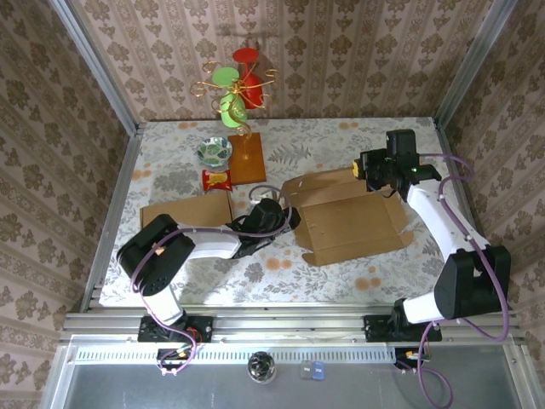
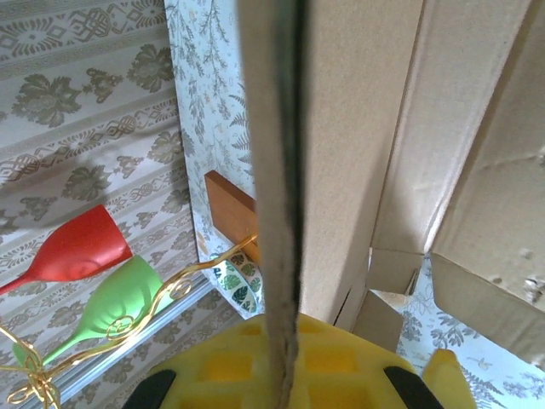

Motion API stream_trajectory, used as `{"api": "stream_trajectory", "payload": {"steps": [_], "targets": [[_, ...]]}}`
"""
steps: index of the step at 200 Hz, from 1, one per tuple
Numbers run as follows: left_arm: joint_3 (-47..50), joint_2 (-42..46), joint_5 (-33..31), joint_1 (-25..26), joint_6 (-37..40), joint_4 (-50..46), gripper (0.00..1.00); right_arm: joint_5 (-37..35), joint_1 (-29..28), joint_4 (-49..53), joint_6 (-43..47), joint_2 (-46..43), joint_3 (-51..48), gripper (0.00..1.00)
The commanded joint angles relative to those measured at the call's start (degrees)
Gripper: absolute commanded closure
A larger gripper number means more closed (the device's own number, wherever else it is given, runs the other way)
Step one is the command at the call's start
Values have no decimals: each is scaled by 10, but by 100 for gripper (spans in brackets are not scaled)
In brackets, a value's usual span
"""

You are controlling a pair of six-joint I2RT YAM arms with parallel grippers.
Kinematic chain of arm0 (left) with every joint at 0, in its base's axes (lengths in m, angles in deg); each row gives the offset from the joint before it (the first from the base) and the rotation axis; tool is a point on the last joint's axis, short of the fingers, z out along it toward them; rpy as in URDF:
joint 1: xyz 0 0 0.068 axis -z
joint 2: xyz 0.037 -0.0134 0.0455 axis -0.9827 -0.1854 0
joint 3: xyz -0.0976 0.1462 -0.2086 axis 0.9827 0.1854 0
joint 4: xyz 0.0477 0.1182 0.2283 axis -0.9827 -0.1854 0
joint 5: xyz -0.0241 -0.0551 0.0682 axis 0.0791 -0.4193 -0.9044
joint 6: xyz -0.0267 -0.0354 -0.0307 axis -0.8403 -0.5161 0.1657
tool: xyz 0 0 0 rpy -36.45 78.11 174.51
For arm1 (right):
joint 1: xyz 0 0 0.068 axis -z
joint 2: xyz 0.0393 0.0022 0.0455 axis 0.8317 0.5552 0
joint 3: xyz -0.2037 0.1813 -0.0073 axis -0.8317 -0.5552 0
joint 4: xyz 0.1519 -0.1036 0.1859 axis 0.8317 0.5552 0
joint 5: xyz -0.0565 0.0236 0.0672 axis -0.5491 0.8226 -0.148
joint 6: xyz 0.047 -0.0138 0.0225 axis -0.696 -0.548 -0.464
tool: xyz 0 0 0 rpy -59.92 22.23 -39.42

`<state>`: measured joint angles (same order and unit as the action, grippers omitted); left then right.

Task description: Fold the paper box

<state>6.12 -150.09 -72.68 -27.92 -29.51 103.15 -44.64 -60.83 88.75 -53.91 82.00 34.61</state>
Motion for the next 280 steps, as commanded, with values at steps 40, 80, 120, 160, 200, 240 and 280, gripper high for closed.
{"api": "stream_trajectory", "payload": {"steps": [40, 80, 120, 160, 200, 240, 280], "targets": [[96, 79, -19, -8, 47, 121, 61, -31, 12, 64, -60, -50, 46, 100], [148, 149, -3, -56, -5, 87, 61, -26, 28, 100, -98, -77, 73, 100], [112, 75, 72, -108, -20, 184, 55, -16, 38, 100, -147, -104, 71, 100], [78, -10, 78, -112, -45, 299, 48, -3, 52, 87, -183, -111, 77, 100], [46, -67, 100, -125, -76, 364, 45, 11, 57, 74, -200, -116, 68, 100], [21, -116, 109, -125, -110, 411, 45, 17, 58, 71, -211, -116, 60, 100], [10, -129, 116, -125, -116, 430, 44, 20, 59, 44, -214, -114, 52, 100]]}}
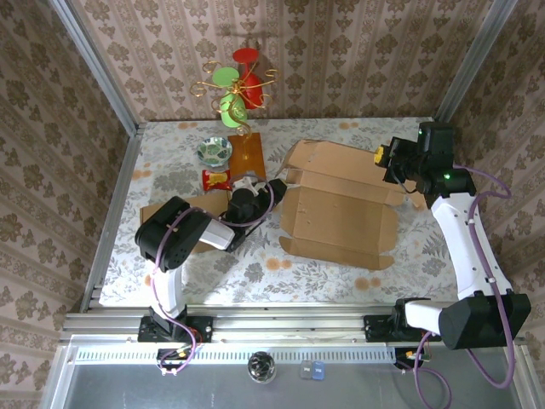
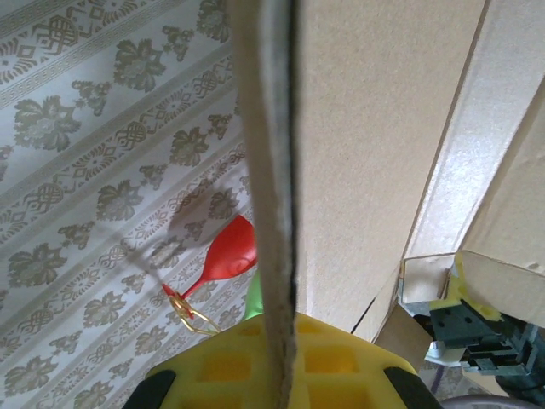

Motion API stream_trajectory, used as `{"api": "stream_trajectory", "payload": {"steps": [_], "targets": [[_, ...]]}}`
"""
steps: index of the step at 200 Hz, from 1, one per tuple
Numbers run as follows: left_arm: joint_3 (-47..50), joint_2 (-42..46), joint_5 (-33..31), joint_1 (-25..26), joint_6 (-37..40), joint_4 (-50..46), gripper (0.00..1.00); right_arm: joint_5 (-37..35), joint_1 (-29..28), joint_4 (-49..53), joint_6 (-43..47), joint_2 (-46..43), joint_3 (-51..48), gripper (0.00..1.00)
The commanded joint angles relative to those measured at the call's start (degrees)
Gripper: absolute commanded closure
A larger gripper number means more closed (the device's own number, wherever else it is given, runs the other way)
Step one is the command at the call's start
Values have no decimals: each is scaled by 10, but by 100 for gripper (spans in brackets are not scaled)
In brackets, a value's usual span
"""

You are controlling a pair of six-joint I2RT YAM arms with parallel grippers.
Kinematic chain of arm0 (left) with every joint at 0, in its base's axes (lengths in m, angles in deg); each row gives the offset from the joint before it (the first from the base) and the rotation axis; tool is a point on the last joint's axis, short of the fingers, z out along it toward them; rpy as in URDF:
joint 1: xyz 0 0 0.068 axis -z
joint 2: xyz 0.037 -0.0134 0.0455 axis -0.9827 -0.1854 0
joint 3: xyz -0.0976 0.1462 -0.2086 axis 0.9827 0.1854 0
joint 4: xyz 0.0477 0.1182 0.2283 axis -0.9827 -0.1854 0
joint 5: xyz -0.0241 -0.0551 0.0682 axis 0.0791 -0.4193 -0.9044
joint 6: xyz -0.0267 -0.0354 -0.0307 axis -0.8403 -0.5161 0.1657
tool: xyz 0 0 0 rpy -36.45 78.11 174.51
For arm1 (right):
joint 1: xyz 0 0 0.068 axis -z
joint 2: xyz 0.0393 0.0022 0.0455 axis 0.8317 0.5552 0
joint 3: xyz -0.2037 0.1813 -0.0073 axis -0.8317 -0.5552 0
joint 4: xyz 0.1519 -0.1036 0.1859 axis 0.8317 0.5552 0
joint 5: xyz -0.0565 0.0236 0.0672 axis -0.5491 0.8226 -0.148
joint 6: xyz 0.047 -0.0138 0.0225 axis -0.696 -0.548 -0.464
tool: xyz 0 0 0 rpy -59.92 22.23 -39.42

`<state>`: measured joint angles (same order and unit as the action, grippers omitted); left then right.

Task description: Fold the paper box

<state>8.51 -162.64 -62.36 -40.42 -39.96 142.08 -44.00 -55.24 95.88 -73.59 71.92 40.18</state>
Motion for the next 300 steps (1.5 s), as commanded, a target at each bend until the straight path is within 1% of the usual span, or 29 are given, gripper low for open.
{"api": "stream_trajectory", "payload": {"steps": [1, 29, 82, 98, 125, 155, 191, 236, 265, 284, 300], "targets": [[-14, -3, 13, 0, -10, 41, 44, 14, 3, -28, -18, -13, -3, 100], [-22, 9, 14, 7, 7, 25, 43, 18, 2, -41, -23, -12, -12, 100], [-42, 37, 19, 22, 68, -29, 40, 31, 2, -50, -27, -11, -27, 100], [-46, 49, 20, 25, 92, -62, 39, 35, 1, -56, -28, -11, -35, 100], [-61, 74, 24, 31, 137, -158, 38, 39, 1, -60, -28, -9, -38, 100], [-70, 75, 30, 37, 158, -193, 38, 39, 0, -65, -29, -8, -39, 100], [-84, 90, 33, 42, 195, -269, 38, 37, -4, -75, -20, -4, -49, 100], [-33, 151, 16, 36, 226, -368, 36, 40, -4, -122, 54, 30, -57, 100], [8, 204, 20, 44, 251, -431, 32, 41, -4, -156, 101, 55, -65, 100], [38, 236, 22, 51, 253, -457, 32, 44, -5, -169, 125, 70, -69, 100], [62, 270, 11, 56, 252, -486, 33, 55, -6, -180, 142, 86, -74, 100]]}}
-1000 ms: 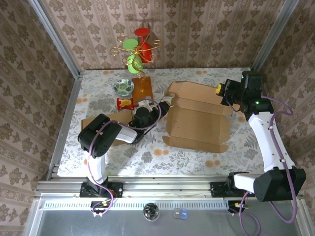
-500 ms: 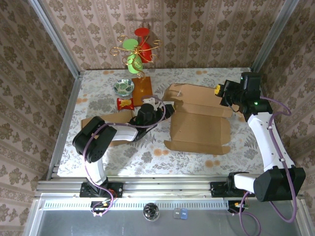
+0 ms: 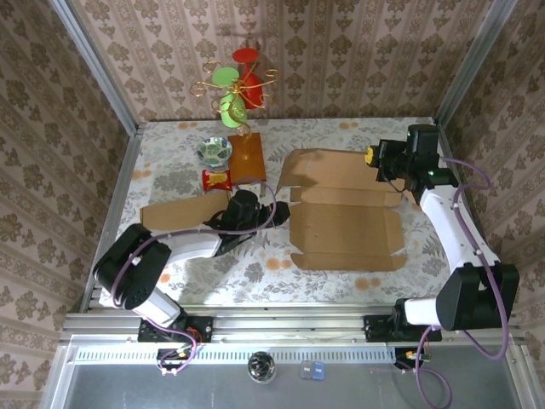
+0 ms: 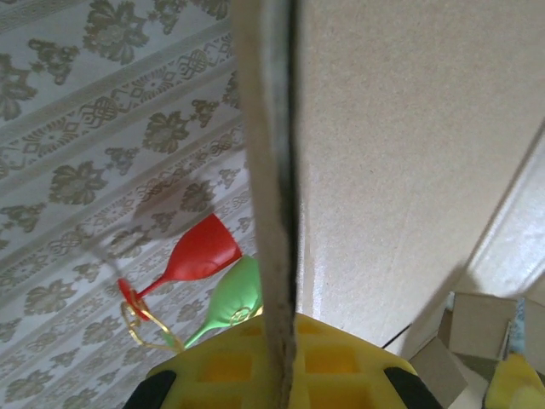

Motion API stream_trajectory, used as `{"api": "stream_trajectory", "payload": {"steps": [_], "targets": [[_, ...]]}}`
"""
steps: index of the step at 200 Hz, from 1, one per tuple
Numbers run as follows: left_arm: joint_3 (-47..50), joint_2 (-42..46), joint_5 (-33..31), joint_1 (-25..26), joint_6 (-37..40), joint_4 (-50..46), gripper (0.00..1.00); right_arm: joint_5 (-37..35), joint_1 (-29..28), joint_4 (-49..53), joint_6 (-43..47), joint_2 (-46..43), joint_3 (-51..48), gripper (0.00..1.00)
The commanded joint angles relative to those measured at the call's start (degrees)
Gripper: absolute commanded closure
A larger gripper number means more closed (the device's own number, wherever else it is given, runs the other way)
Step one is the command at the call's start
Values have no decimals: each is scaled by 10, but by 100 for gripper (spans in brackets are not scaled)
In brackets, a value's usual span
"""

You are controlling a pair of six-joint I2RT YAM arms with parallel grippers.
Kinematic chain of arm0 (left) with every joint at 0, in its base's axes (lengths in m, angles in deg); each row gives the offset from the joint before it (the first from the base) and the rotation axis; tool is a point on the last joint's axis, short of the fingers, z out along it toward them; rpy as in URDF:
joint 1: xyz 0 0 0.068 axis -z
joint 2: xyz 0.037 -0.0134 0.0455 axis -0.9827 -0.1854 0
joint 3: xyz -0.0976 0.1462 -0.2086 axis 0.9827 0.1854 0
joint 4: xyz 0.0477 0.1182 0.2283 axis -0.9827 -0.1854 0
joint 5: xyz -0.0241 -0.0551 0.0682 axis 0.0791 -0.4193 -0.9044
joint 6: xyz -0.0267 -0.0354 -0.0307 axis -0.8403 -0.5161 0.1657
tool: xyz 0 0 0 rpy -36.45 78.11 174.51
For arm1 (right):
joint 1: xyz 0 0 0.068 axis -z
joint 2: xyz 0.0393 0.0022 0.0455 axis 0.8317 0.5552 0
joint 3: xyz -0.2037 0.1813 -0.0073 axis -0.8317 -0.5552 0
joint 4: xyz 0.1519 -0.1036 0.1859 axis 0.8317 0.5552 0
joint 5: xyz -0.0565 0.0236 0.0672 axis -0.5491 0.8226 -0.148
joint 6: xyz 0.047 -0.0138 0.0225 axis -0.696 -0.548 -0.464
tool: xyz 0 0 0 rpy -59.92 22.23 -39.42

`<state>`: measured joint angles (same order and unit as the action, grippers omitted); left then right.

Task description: Fold the paper box

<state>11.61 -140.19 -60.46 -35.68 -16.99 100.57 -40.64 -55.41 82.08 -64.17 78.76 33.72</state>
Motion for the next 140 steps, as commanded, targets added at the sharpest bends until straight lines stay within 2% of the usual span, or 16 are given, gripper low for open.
{"api": "stream_trajectory", "payload": {"steps": [1, 35, 62, 102, 140], "targets": [[32, 48, -9, 9, 23, -72, 33, 22, -4, -45, 48, 18, -9, 100], [45, 135, -36, 8, 39, -162, 34, 38, -10, -63, 74, 50, -25, 100], [35, 174, -26, -24, 53, -200, 38, 37, -13, -59, 105, 62, -27, 100], [13, 170, 5, -72, 80, -211, 43, 46, -23, -106, 130, 88, -48, 100], [-2, 126, 34, -99, 104, -184, 47, 52, -34, -168, 155, 109, -60, 100]]}}
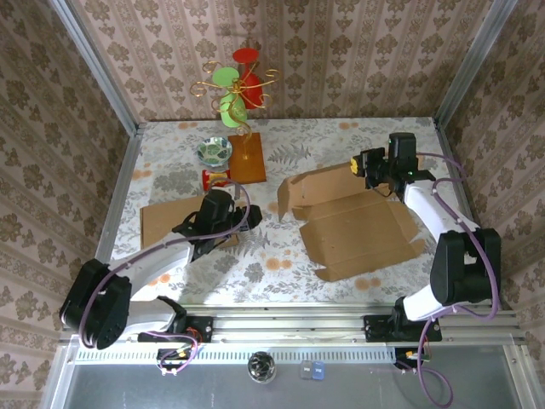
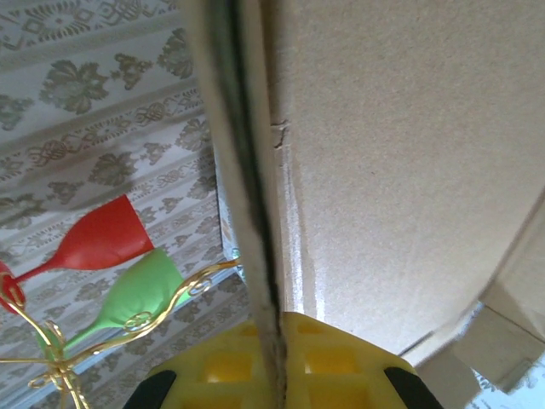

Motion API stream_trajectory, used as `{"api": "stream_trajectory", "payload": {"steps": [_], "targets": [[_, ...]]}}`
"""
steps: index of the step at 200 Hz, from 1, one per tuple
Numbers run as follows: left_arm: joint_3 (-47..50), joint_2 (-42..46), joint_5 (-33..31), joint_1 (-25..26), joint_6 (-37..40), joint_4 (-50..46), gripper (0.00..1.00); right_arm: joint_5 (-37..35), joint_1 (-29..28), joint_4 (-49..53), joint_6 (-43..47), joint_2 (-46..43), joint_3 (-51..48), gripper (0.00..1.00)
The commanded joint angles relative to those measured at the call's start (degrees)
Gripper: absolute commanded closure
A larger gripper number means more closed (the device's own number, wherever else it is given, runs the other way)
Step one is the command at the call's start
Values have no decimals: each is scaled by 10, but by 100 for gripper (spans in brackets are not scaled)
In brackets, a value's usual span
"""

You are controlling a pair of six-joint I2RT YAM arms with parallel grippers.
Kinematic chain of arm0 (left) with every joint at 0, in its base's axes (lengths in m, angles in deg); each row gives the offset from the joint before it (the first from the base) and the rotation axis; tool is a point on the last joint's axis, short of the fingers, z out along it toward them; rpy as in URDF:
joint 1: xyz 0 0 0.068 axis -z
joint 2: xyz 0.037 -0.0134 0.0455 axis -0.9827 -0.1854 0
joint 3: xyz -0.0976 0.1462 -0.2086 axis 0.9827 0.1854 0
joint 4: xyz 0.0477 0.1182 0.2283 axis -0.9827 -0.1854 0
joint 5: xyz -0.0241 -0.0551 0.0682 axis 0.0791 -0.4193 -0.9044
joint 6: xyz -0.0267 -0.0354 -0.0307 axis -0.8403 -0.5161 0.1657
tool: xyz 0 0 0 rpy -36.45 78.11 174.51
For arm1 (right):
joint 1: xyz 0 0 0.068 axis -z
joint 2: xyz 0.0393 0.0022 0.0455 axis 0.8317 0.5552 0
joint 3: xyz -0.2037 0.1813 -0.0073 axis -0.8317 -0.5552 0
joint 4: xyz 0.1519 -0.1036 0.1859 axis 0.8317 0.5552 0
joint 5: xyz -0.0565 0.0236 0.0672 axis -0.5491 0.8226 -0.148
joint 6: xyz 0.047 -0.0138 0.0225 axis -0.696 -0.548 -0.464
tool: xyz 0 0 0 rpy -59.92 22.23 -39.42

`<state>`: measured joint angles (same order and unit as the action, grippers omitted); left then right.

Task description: Fold the paper box

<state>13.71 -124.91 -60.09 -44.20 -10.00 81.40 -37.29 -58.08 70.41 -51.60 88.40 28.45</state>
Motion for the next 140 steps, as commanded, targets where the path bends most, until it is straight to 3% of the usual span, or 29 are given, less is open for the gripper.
{"api": "stream_trajectory", "payload": {"steps": [1, 71, 140], "targets": [[-23, -29, 32, -14, 35, 9, 47, 18, -7, -53, 32, 13, -7, 100], [-87, -147, 87, -20, 155, 61, 47, 39, -11, -107, 66, 21, -27, 100], [-139, -199, 113, -6, 238, 74, 44, 55, -11, -159, 68, 24, -46, 100]]}}
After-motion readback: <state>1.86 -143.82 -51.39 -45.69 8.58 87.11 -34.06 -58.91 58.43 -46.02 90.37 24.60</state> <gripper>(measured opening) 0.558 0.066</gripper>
